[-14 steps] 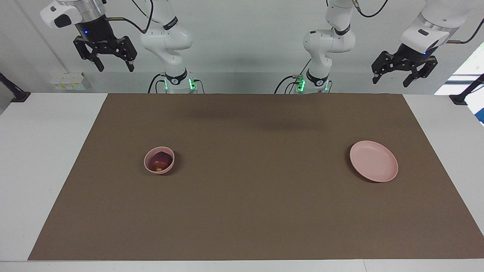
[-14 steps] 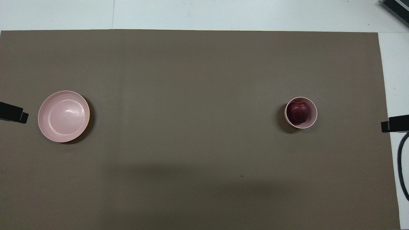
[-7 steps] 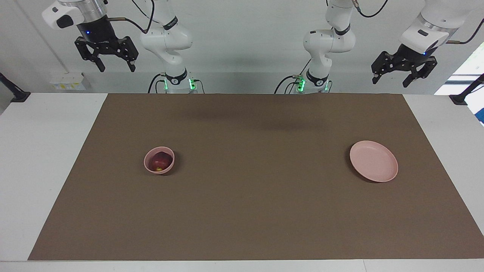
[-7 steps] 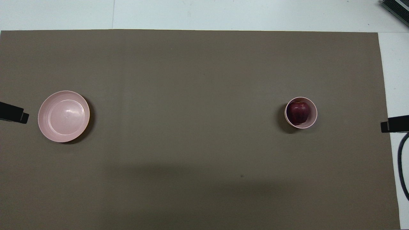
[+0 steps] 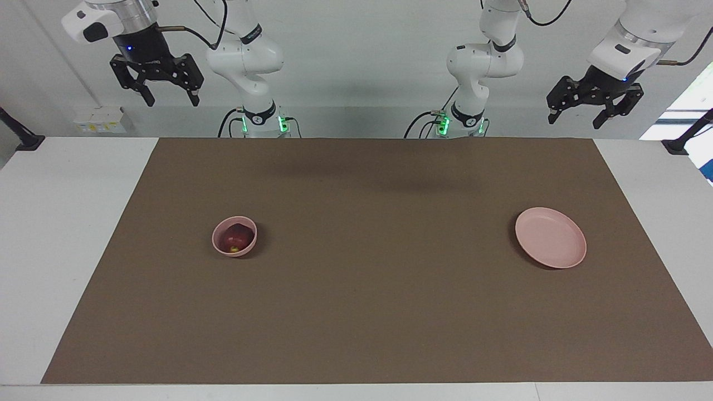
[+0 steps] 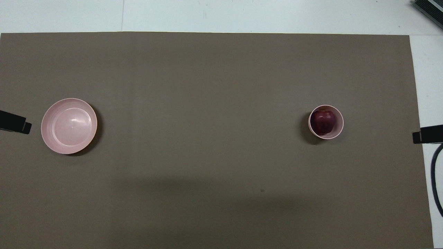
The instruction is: Move apple from plate to bowl
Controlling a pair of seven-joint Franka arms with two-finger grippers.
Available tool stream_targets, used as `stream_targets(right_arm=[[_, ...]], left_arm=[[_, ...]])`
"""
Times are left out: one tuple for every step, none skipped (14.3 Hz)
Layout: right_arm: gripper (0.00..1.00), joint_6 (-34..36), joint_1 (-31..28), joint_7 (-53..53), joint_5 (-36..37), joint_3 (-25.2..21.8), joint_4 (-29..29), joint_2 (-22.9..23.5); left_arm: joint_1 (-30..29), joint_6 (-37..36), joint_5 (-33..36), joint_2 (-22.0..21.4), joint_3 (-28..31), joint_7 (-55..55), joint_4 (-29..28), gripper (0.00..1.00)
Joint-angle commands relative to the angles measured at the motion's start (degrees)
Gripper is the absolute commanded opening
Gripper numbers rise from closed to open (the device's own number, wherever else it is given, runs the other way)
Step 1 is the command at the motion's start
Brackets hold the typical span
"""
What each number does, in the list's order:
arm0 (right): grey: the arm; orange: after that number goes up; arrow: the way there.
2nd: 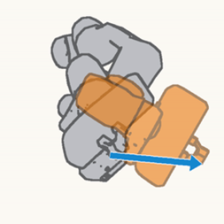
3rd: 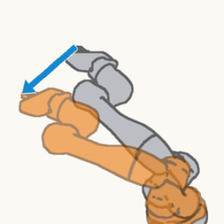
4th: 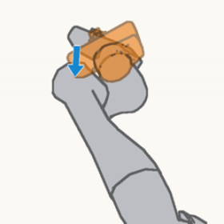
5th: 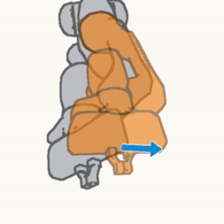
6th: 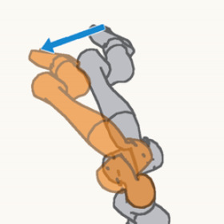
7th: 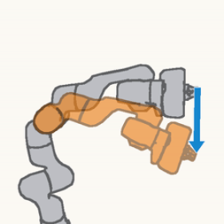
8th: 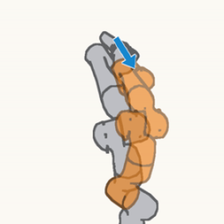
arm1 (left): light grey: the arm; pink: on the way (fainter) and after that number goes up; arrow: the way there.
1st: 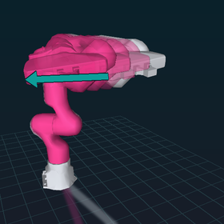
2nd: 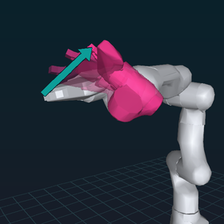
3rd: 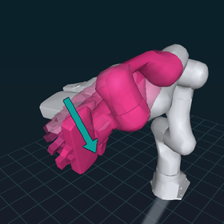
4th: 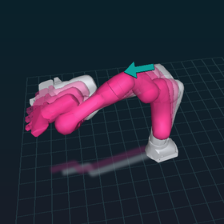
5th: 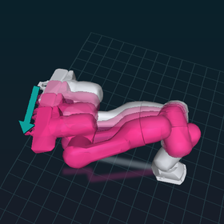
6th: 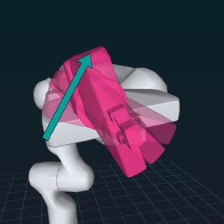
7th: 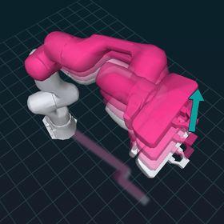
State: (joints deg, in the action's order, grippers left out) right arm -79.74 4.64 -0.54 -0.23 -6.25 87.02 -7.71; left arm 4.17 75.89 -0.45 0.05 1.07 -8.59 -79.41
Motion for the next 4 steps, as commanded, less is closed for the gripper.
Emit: stream_targets(right_arm=[[1.0,-0.5,-0.16,1.33,1.63,-0.26,1.22,-0.73],[1.0,0.02,-0.25,1.33,1.63,-0.26,1.22,-0.73],[1.0,0.63,-0.34,1.33,1.63,-0.26,1.13,-0.81],[1.0,0.99,-0.69,1.33,1.63,-0.26,1.13,-0.9]], left_arm=[[0.4,-0.21,0.54,-1.37,0.25,-0.2,-1.62,1.0],[0.4,-0.21,0.54,-1.37,0.25,-0.2,-1.62,1.0],[0.4,-0.21,0.54,-1.37,0.25,-0.28,-1.62,1.0],[0.4,-0.21,0.54,-1.37,0.25,-0.28,-1.62,1.0]])
